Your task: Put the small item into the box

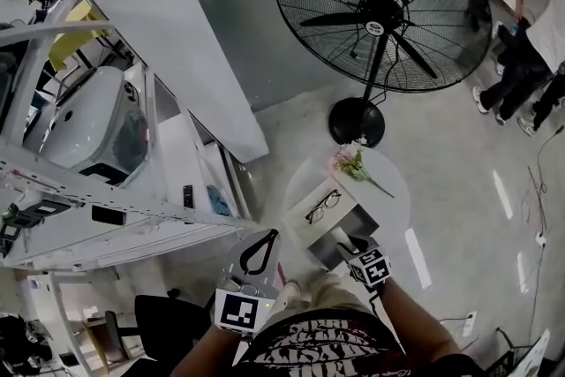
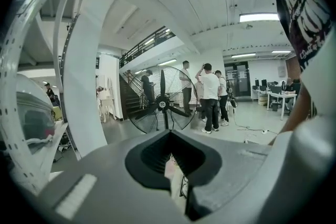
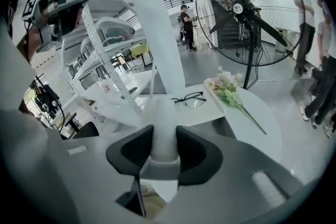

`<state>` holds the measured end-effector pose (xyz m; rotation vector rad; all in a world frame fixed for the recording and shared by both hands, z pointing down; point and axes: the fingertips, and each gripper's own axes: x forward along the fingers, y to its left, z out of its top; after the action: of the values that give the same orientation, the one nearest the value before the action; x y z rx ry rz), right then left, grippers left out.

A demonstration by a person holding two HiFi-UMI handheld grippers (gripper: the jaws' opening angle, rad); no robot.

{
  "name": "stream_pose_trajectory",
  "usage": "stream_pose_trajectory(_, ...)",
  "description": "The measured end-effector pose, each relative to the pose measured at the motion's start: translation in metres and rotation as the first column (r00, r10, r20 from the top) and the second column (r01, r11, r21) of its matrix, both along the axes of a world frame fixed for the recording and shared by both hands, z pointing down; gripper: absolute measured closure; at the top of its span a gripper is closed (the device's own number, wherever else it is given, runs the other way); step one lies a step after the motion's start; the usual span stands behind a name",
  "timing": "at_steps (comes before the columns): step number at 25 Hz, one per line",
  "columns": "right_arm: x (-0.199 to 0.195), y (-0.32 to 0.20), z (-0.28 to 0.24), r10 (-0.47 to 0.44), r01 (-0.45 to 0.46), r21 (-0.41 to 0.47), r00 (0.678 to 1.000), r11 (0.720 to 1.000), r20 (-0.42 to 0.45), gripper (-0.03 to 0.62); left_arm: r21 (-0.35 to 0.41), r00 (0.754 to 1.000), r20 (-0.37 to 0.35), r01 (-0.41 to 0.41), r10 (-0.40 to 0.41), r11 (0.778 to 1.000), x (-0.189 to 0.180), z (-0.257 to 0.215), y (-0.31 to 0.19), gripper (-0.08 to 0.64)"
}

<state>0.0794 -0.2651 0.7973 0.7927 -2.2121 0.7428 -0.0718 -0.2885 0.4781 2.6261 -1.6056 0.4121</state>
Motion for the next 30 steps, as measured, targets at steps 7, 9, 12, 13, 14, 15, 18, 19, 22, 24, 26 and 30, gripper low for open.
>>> stream_pose_trajectory(7, -0.001, 0.007, 0.049, -0.039, 0.032, -0.082, 0.996, 0.996, -0.085, 0.428, -0.008, 1.0, 0.013, 0.007, -0.007, 1.0, -0.002, -0.001, 0.004, 0.56)
stream_pose_trajectory(9, -0.001, 0.011, 0.062, -0.051, 0.039, -0.103, 0.993, 0.994, -0.111, 0.428, -0.008, 1.0, 0.024, 0.003, -0.003, 1.0, -0.002, 0.0, 0.007, 0.56)
stream_pose_trajectory(12, -0.004, 0.011, 0.074, -0.047, 0.034, -0.109, 0.991, 0.993, -0.123, 0.419, -0.015, 1.0, 0.028, 0.007, -0.007, 1.0, -0.005, 0.001, 0.011, 0.559)
stream_pose_trajectory(13, -0.005, 0.012, 0.078, -0.049, 0.035, -0.115, 0.991, 0.993, -0.122, 0.393, -0.019, 1.0, 0.029, 0.009, -0.009, 1.0, -0.005, 0.001, 0.013, 0.56)
stream_pose_trajectory(14, -0.007, 0.014, 0.082, -0.057, 0.041, -0.128, 0.991, 0.991, -0.123, 0.329, -0.023, 0.999, 0.031, 0.011, -0.01, 1.0, -0.006, 0.003, 0.015, 0.56)
stream_pose_trajectory(15, -0.008, 0.016, 0.085, -0.066, 0.048, -0.144, 0.99, 0.988, -0.123, 0.282, -0.03, 0.999, 0.037, 0.01, -0.009, 1.0, -0.008, 0.005, 0.017, 0.56)
stream_pose_trajectory(18, -0.009, 0.022, 0.084, -0.06, 0.042, -0.159, 0.991, 0.986, -0.115, 0.245, -0.044, 0.998, 0.056, 0.002, 0.0, 0.999, -0.011, 0.011, 0.024, 0.56)
stream_pose_trajectory(19, -0.009, 0.023, 0.08, -0.052, 0.035, -0.149, 0.992, 0.988, -0.113, 0.247, -0.036, 0.999, 0.044, 0.001, 0.001, 0.999, -0.01, 0.008, 0.025, 0.56)
stream_pose_trajectory(22, -0.006, 0.02, 0.062, -0.01, -0.001, -0.11, 0.996, 0.994, -0.094, 0.319, -0.04, 0.999, 0.033, -0.004, 0.005, 0.999, -0.012, 0.009, 0.03, 0.56)
stream_pose_trajectory(24, -0.002, 0.017, 0.046, 0.036, -0.042, -0.084, 0.997, 0.996, -0.066, 0.415, -0.034, 0.999, 0.034, -0.015, 0.016, 0.999, -0.012, 0.008, 0.031, 0.56)
stream_pose_trajectory(26, 0.002, 0.013, 0.028, 0.086, -0.088, -0.041, 0.995, 0.995, -0.044, 0.505, -0.027, 1.0, 0.017, -0.022, 0.022, 0.999, -0.012, 0.004, 0.031, 0.559)
stream_pose_trajectory(30, 0.014, 0.007, -0.015, 0.19, -0.19, 0.048, 0.982, 0.981, 0.007, 0.563, -0.033, 0.999, -0.021, -0.043, 0.042, 0.999, -0.011, 0.0, 0.031, 0.56)
